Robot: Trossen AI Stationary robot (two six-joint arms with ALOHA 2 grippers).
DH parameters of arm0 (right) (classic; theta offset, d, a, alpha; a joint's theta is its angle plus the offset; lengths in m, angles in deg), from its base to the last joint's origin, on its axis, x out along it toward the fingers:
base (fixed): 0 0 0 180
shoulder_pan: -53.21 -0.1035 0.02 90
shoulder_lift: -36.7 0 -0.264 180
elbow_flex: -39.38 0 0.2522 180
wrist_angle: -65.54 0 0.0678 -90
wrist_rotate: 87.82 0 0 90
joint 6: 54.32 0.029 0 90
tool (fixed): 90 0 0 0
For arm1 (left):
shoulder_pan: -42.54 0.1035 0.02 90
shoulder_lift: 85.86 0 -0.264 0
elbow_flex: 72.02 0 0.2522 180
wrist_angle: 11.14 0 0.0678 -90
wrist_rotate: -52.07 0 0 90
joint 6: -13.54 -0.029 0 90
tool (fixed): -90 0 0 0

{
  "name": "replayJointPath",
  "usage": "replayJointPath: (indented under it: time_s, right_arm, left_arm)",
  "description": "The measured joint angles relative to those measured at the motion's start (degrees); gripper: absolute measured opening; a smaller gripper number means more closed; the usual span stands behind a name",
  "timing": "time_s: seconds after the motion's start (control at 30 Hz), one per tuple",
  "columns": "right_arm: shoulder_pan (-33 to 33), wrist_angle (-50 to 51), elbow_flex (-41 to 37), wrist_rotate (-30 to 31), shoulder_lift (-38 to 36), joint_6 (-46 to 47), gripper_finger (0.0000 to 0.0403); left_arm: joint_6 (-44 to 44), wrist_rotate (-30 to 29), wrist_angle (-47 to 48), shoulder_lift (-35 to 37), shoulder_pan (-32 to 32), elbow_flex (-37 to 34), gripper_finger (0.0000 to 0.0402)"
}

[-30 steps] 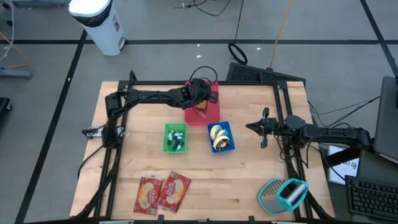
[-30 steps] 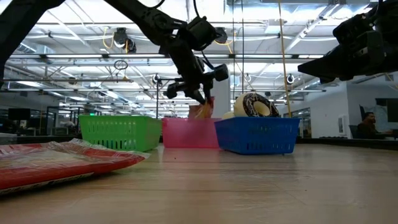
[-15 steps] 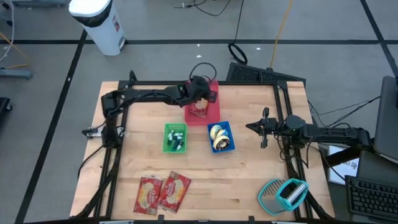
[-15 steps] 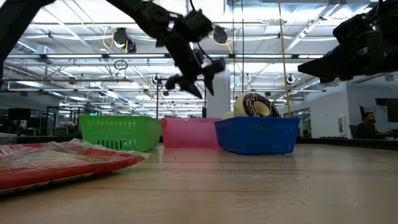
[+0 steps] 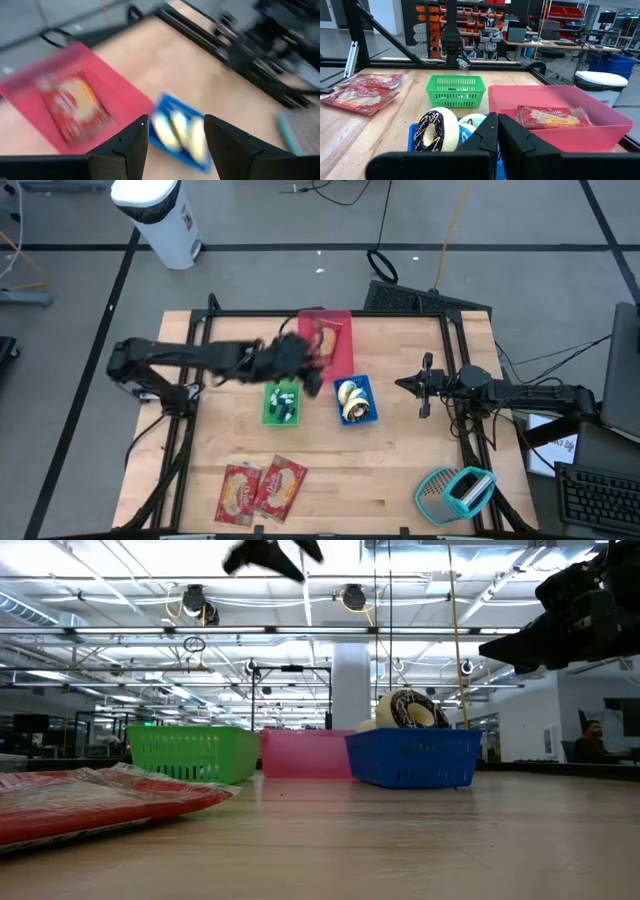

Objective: Pick & Place Food Item
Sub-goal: Put the left red popcorn bag into the pink bin

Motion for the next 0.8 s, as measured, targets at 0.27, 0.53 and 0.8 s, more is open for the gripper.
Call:
replayJointPath:
  time_s: [0.27, 0.53, 0.8]
  right_arm:
    - [0.0, 0.0, 0.0, 0.0, 0.0, 0.0, 0.0004]
    - [0.0, -0.1, 0.0, 0.0, 0.0, 0.1, 0.0004]
    - [0.0, 0.0, 0.0, 0.0, 0.0, 0.0, 0.0004]
  left_arm:
    - [22.3, 1.7, 14.9, 2.5, -18.1, 0.0, 0.0191]
    - [48.7, 4.1, 26.1, -2.8, -33.5, 0.0, 0.0191]
    - [78.5, 15.2, 42.0, -11.7, -43.2, -0.2, 0.0191]
